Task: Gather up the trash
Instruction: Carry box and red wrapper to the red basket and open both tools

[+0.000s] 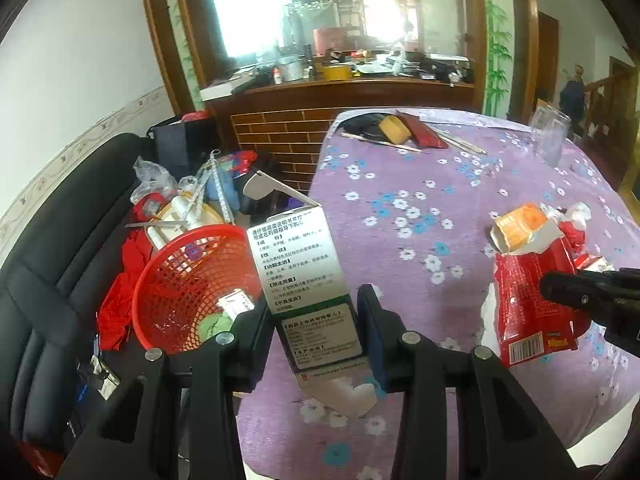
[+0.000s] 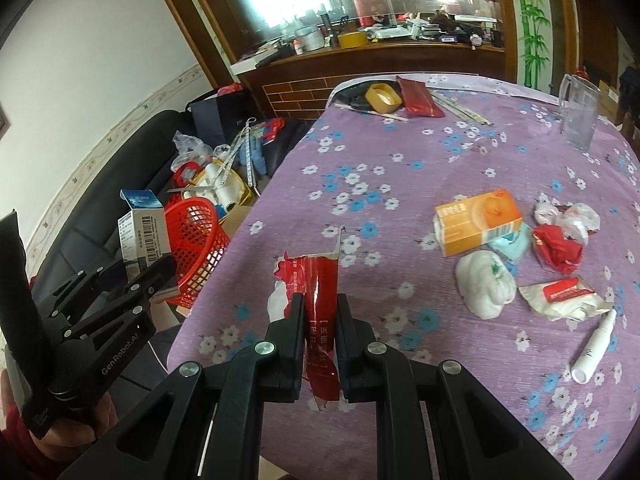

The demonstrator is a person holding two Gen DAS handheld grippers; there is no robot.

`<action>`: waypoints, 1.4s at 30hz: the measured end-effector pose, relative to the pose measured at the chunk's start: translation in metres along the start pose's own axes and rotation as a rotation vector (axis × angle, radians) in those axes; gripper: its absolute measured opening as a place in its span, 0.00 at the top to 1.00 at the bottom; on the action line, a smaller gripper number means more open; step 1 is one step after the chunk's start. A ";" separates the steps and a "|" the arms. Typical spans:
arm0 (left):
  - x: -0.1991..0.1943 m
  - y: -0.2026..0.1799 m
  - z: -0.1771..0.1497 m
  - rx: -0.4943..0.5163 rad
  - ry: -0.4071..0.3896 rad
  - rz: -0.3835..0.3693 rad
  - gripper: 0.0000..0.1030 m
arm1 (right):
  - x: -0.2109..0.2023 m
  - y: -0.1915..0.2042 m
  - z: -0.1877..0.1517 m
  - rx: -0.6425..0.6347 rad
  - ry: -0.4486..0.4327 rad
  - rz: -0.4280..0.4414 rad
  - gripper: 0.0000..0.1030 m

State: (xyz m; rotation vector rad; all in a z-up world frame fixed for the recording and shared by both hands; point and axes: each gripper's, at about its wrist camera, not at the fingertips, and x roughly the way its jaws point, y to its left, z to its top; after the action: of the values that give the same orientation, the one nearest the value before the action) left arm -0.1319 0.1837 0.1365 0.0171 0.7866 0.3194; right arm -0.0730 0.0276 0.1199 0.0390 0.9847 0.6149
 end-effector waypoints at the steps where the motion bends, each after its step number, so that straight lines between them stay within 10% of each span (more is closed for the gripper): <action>1: 0.000 0.004 -0.001 -0.009 0.002 0.002 0.61 | 0.001 0.003 0.000 -0.002 0.001 0.001 0.86; 42: 0.075 0.189 -0.003 -0.235 0.132 0.043 0.61 | 0.155 0.193 0.101 -0.217 0.149 0.122 0.83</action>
State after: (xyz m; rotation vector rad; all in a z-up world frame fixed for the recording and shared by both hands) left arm -0.1364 0.3849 0.1078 -0.2097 0.8760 0.4552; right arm -0.0225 0.2898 0.1164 -0.1422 1.0593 0.8433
